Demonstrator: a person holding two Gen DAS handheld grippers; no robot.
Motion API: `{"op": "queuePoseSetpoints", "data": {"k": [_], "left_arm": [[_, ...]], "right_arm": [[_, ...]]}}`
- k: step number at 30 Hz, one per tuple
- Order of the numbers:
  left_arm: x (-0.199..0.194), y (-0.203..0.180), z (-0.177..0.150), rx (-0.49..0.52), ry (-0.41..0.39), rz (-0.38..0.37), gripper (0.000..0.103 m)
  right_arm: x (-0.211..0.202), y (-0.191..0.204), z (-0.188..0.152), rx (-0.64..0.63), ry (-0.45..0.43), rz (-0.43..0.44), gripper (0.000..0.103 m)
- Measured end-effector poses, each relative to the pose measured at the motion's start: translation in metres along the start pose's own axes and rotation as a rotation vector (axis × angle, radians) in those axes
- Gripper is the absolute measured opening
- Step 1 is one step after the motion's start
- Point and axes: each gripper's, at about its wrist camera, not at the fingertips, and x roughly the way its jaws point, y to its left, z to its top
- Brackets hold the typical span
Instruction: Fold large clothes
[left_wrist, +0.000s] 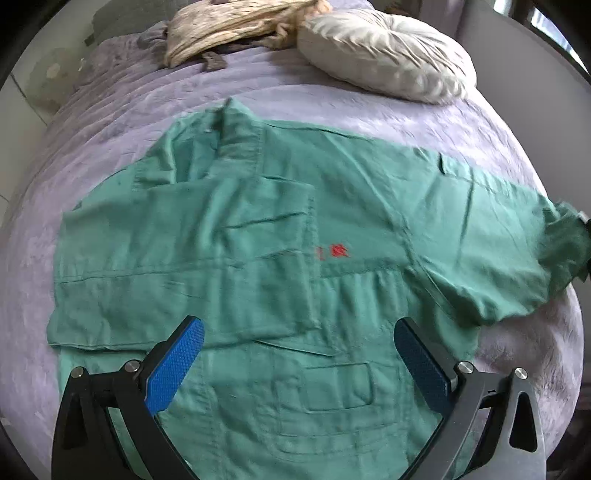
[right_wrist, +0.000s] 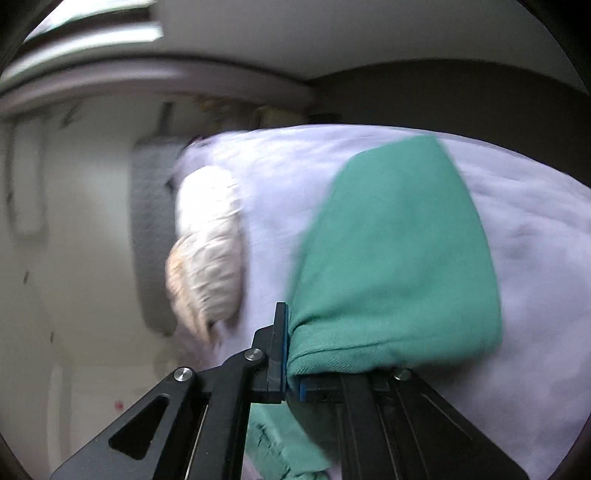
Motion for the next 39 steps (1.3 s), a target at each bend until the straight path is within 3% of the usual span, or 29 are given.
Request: {"op": "queuePoseSetpoints", "data": {"k": [3, 6, 11, 14, 17, 19, 21, 22, 24, 25, 26, 28, 30, 31, 33, 35, 38, 39], "left_arm": [[-0.003, 0.026, 0.005, -0.012, -0.024, 0.004, 0.103], [-0.004, 0.055, 0.009, -0.016, -0.038, 0.033, 0.103], [-0.008, 0.120, 0.005, -0.070, -0.063, 0.073, 0.103], [-0.002, 0.156, -0.003, -0.120, -0.059, 0.099, 0.103], [0.010, 0.193, -0.016, -0.178, -0.035, 0.125, 0.103], [0.018, 0.207, -0.022, -0.199, -0.022, 0.136, 0.103], [0.026, 0.221, -0.030, -0.218, -0.007, 0.137, 0.103], [0.029, 0.226, -0.033, -0.226, -0.002, 0.133, 0.103], [0.032, 0.236, -0.038, -0.248, 0.002, 0.117, 0.103], [0.032, 0.240, -0.040, -0.256, 0.001, 0.109, 0.103], [0.032, 0.244, -0.041, -0.264, -0.003, 0.099, 0.103], [0.030, 0.249, -0.042, -0.275, -0.017, 0.086, 0.103], [0.024, 0.256, -0.043, -0.288, -0.030, 0.086, 0.103], [0.021, 0.261, -0.043, -0.294, -0.040, 0.079, 0.103], [0.014, 0.268, -0.044, -0.307, -0.064, 0.071, 0.103], [0.009, 0.276, -0.045, -0.318, -0.078, 0.067, 0.103], [0.014, 0.286, -0.046, -0.336, -0.057, 0.061, 0.103], [0.017, 0.288, -0.046, -0.347, -0.047, 0.048, 0.103]], "right_arm": [[0.017, 0.062, -0.023, -0.156, 0.061, 0.080, 0.005], [0.047, 0.126, -0.064, -0.344, 0.139, 0.092, 0.005], [0.147, 0.207, -0.179, -0.644, 0.330, 0.043, 0.005], [0.215, 0.215, -0.260, -0.766, 0.467, 0.004, 0.005], [0.278, 0.196, -0.338, -0.826, 0.603, -0.065, 0.005], [0.305, 0.179, -0.370, -0.857, 0.653, -0.146, 0.008], [0.320, 0.167, -0.385, -0.904, 0.644, -0.257, 0.010], [0.320, 0.162, -0.387, -0.895, 0.640, -0.288, 0.014], [0.312, 0.159, -0.383, -0.832, 0.649, -0.260, 0.037], [0.305, 0.160, -0.377, -0.794, 0.636, -0.239, 0.063], [0.298, 0.162, -0.372, -0.767, 0.610, -0.219, 0.071], [0.289, 0.166, -0.355, -0.695, 0.532, -0.216, 0.070], [0.280, 0.162, -0.341, -0.624, 0.471, -0.212, 0.036], [0.281, 0.164, -0.336, -0.616, 0.458, -0.215, 0.010], [0.292, 0.184, -0.346, -0.704, 0.454, -0.212, 0.010], [0.302, 0.211, -0.378, -0.912, 0.501, -0.206, 0.010], [0.311, 0.214, -0.439, -1.163, 0.653, -0.235, 0.016], [0.315, 0.207, -0.462, -1.258, 0.683, -0.298, 0.018]]}}
